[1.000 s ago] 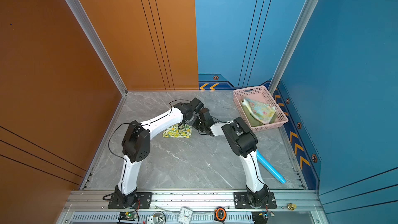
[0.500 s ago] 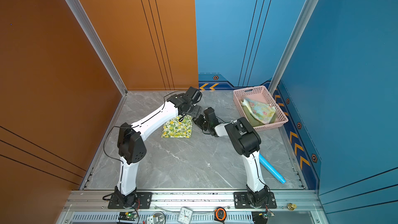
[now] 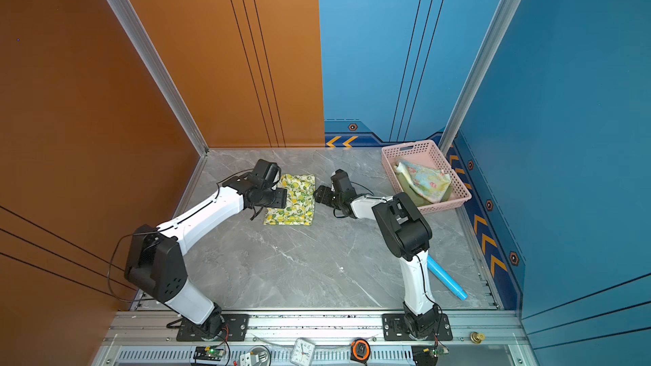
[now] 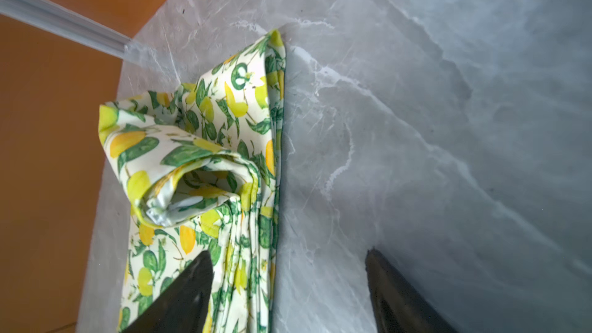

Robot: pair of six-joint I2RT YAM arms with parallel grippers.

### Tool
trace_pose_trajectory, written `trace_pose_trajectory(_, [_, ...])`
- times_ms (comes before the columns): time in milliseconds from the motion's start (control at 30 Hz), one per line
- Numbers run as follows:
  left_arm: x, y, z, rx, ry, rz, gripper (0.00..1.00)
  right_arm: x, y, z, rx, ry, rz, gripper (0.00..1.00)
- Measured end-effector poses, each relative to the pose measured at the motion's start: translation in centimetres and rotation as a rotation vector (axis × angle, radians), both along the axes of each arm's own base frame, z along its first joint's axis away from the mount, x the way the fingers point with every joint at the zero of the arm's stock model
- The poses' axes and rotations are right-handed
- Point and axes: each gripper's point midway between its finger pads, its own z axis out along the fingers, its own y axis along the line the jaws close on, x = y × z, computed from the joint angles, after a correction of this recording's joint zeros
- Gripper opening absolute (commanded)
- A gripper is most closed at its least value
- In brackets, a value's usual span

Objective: Fold and stack skirts
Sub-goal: Fold the skirt at the center of the table, then smooth out the skirt at the center of the table.

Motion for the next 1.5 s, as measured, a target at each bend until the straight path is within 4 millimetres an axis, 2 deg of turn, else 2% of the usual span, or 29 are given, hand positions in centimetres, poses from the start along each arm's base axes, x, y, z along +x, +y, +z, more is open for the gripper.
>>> trace_pose_trajectory(167, [-1.6, 2.7, -1.0, -0.054, 0.019, 0.074, 0.69, -0.7, 0.9, 0.3, -0.156, -0.060, 0.136, 0.81])
trace_pose_trajectory(267, [-1.9, 3.6, -1.0, -0.078, 0.012, 0.103, 0.69, -1.2, 1.8, 0.7, -0.226, -0.120, 0.218, 0.81])
trace_pose_trajectory(500, [-2.3, 3.7, -1.2, -0.110, 0.007, 0.113, 0.70, -2.0, 3.3, 1.9, -0.344, -0.255, 0.360, 0.82])
trace_pose_trajectory(633, [-2.8, 3.8, -1.7, -0.116, 0.018, 0.112, 0.69, -1.1, 3.9, 3.4, -0.393, -0.340, 0.404, 0.82])
trace_pose_trajectory(833, [-2.7, 3.6, -1.6, -0.128, 0.011, 0.109, 0.70, 1.0, 5.4, 7.7, -0.407, -0.470, 0.435, 0.80])
trace_pose_trajectory(900, [-2.6, 3.6, -1.6, -0.129, 0.008, 0.109, 0.69, 1.7, 6.1, 8.4, -0.407, -0.497, 0.448, 0.79])
trace_pose_trajectory(1000, [-2.6, 3.6, -1.6, -0.132, 0.009, 0.108, 0.69, 2.4, 7.1, 7.7, -0.407, -0.500, 0.485, 0.76])
trace_pose_trajectory(1133, [-2.6, 3.5, -1.6, -0.132, 0.008, 0.108, 0.70, 2.1, 7.5, 4.8, -0.421, -0.446, 0.539, 0.73])
trace_pose_trajectory(1200, [-2.6, 3.5, -1.5, -0.132, 0.007, 0.107, 0.69, 2.1, 7.6, 3.3, -0.431, -0.415, 0.557, 0.66])
trace_pose_trajectory(1300, [-2.6, 3.5, -1.5, -0.133, 0.006, 0.107, 0.69, 2.3, 7.9, 2.1, -0.441, -0.394, 0.575, 0.47])
trace_pose_trajectory(1400, [-2.6, 3.5, -1.5, -0.133, 0.007, 0.107, 0.69, 2.6, 8.0, 2.2, -0.445, -0.393, 0.579, 0.31])
trace_pose_trajectory(1500, [-2.6, 3.5, -1.5, -0.133, 0.007, 0.107, 0.69, 3.2, 8.2, 3.4, -0.435, -0.409, 0.563, 0.28])
